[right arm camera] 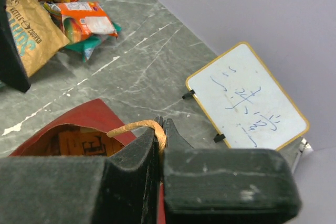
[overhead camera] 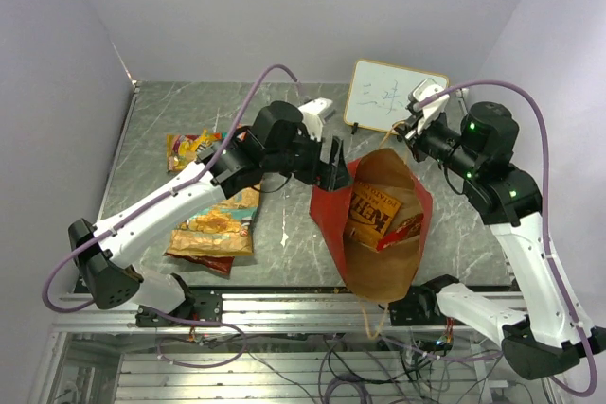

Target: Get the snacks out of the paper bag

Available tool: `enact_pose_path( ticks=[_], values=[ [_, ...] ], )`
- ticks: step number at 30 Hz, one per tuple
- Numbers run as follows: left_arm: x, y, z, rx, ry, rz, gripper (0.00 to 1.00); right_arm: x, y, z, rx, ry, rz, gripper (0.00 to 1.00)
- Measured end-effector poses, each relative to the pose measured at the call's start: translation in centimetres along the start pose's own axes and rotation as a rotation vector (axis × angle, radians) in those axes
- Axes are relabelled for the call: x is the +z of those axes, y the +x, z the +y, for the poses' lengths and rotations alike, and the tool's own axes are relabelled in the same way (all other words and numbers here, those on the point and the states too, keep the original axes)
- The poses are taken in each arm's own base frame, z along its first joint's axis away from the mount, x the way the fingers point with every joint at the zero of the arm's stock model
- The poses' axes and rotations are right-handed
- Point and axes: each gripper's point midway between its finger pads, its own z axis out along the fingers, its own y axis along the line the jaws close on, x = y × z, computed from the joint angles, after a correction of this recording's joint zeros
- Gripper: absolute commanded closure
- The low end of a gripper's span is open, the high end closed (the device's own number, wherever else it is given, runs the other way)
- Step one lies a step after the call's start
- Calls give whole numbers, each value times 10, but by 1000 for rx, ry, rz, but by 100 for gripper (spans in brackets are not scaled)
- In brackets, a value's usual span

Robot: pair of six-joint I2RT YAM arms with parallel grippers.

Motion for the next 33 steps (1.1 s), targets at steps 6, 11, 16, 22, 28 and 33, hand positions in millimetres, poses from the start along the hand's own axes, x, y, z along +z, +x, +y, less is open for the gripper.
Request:
enact_pose_path(
  ticks=[6, 11, 16, 22, 28, 33],
  values=[
    [3, 13, -49, 210, 70, 0, 8, 9, 3, 3, 57, -19, 20, 100],
    [9, 36, -91, 432, 128, -10, 20, 7, -3, 5, 81, -36, 11, 100],
    [23, 51, -112, 660, 139, -23, 35, 13, 1, 10, 104, -62, 29, 100],
    [51, 67, -106, 841, 79, -10, 46, 14, 0, 12, 106, -74, 26, 100],
    [68, 84, -80, 884, 20, -1, 47, 14, -1, 12, 107, -76, 29, 100],
    [82, 107, -57, 919, -27, 54, 28, 13, -1, 12, 107, -78, 31, 100]
  ],
)
